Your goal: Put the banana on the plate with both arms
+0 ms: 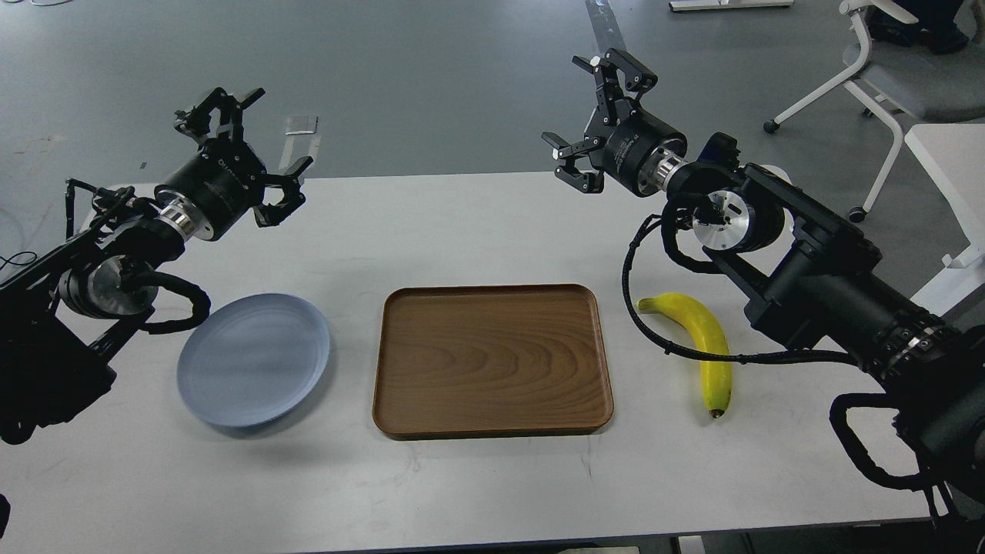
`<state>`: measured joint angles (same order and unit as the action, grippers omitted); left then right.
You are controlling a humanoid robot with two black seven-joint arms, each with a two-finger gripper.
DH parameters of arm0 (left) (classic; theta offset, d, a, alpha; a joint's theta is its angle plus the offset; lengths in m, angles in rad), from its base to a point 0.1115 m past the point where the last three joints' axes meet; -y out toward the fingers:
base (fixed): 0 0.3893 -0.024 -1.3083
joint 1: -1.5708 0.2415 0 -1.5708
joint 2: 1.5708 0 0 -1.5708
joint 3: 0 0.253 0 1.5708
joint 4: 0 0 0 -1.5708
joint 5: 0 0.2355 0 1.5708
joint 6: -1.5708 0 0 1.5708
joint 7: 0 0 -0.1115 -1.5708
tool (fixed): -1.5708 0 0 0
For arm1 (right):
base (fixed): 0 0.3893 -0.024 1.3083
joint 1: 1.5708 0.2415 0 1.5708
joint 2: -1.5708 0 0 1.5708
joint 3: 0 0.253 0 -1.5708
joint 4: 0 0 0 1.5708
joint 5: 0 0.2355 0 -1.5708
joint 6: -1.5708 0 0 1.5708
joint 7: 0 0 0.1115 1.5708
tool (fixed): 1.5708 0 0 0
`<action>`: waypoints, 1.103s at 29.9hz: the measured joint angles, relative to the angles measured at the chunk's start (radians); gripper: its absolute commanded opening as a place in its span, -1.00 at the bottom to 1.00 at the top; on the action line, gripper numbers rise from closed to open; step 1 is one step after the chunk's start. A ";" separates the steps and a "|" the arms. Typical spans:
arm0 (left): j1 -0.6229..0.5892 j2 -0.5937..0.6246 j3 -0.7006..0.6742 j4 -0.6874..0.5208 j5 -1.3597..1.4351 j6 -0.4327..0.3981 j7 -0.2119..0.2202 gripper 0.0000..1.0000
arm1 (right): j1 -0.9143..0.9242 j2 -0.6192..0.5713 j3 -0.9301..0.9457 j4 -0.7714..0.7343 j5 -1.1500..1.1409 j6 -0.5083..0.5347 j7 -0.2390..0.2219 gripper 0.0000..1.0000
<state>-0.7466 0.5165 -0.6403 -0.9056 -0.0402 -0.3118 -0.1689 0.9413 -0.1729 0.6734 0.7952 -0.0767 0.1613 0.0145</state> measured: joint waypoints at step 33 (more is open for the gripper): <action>0.017 0.009 -0.052 -0.029 0.007 0.006 -0.016 0.97 | 0.001 -0.007 -0.008 0.001 -0.003 -0.026 -0.001 1.00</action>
<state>-0.7300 0.5257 -0.6924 -0.9342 -0.0328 -0.3056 -0.1849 0.9418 -0.1804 0.6657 0.7957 -0.0798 0.1356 0.0138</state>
